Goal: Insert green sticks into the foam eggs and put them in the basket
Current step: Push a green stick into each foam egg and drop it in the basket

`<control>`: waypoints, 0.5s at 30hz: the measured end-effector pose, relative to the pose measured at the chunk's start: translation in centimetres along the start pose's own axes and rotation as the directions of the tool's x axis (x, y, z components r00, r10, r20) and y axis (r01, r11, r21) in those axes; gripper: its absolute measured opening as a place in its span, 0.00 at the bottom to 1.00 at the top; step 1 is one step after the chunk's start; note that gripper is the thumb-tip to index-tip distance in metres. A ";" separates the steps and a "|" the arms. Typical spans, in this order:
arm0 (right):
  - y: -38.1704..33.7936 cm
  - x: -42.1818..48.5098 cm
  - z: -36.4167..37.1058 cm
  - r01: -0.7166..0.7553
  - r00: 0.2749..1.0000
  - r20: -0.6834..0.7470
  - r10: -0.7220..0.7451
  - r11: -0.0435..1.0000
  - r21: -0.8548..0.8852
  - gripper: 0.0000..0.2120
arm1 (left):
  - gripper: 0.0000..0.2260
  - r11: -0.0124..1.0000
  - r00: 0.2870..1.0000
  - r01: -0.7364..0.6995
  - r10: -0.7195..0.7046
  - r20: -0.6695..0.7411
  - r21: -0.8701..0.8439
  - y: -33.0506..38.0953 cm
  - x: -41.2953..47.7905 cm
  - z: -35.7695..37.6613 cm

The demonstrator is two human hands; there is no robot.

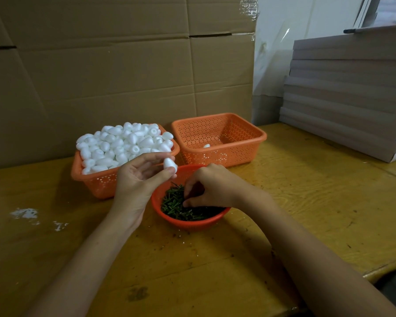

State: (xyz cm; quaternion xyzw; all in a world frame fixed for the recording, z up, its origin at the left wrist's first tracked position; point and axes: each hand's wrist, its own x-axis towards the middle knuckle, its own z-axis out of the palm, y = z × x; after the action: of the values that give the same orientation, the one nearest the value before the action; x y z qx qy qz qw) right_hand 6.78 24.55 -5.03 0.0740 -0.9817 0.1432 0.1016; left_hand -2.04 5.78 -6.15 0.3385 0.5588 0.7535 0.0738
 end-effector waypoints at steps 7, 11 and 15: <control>0.0 0.0 0.0 0.000 1.000 -0.003 0.000 1.000 0.003 0.09 | 0.12 1.000 1.000 0.018 -0.018 -0.017 -0.007 0.1 0.0 0.2; 0.0 -0.1 -0.1 0.000 1.000 -0.005 0.000 1.000 0.007 0.08 | 0.11 0.999 1.000 0.007 -0.008 -0.003 -0.041 0.1 0.0 0.3; 0.0 -0.1 -0.1 0.002 1.000 -0.008 -0.002 1.000 0.003 0.08 | 0.13 0.999 1.000 0.017 -0.016 0.008 -0.050 0.1 0.0 0.4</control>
State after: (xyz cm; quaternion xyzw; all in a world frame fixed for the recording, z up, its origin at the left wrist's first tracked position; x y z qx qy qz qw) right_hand 6.88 24.56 -4.96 0.0748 -0.9809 0.1451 0.1054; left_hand -1.80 6.06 -6.04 0.3349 0.5423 0.7652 0.0906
